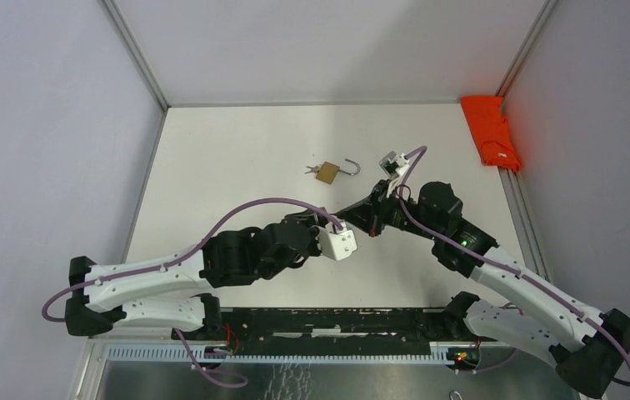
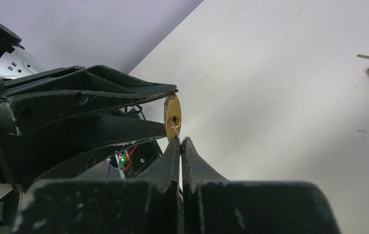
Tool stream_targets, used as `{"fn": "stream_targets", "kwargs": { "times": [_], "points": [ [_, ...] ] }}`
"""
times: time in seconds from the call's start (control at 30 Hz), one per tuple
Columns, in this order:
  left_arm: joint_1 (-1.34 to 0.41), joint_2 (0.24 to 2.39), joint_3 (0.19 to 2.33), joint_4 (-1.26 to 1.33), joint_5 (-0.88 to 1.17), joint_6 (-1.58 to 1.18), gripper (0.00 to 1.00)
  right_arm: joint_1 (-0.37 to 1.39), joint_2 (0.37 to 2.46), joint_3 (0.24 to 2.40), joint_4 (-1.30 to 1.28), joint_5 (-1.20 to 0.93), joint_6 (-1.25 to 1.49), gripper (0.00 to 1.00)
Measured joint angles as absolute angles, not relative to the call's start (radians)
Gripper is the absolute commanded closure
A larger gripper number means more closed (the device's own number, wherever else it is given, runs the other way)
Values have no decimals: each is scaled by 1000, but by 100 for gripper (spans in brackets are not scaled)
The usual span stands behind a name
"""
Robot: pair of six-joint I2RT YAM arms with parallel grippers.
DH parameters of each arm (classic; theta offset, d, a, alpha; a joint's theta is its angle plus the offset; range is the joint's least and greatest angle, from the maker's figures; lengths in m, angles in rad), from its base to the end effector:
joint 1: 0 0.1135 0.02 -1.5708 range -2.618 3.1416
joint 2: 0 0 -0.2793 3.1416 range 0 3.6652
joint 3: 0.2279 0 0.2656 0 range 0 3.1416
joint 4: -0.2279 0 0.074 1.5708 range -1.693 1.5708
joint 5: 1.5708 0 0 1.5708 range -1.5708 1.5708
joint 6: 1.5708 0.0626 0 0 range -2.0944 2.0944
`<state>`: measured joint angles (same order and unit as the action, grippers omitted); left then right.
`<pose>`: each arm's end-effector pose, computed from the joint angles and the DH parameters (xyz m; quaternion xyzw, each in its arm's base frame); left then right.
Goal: Unlock with the key
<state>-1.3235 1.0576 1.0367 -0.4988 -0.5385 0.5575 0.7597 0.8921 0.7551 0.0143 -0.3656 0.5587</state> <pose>0.0932 -0.2381 0.3480 0.5950 0.5993 0.0327 0.5346 0.1591 0.1819 0.3388 -0.1937 0.7209 0.5066 0.4315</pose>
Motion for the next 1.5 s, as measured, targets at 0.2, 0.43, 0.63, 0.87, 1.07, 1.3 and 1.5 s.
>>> {"fn": "stream_targets", "kwargs": {
  "times": [0.2,0.43,0.63,0.87,1.07,1.3,1.5],
  "points": [
    [-1324,1058,1037,-499,-538,558,98,760,892,755,15,-366,560,100],
    [-1323,1058,1037,-499,-538,558,98,764,894,755,17,-370,560,100],
    [-1323,1058,1037,-500,-538,557,98,765,900,755,37,-370,561,100],
    [-1319,1057,1037,-511,-539,557,98,765,916,755,48,-375,561,100],
    [-1319,1052,1037,-515,-538,557,98,768,916,755,48,-376,561,100],
    [-1319,1050,1037,-516,-536,557,98,770,912,755,43,-371,559,100],
    [-1319,1048,1037,-519,-524,556,98,770,911,755,40,-373,558,100]
  ]
}}
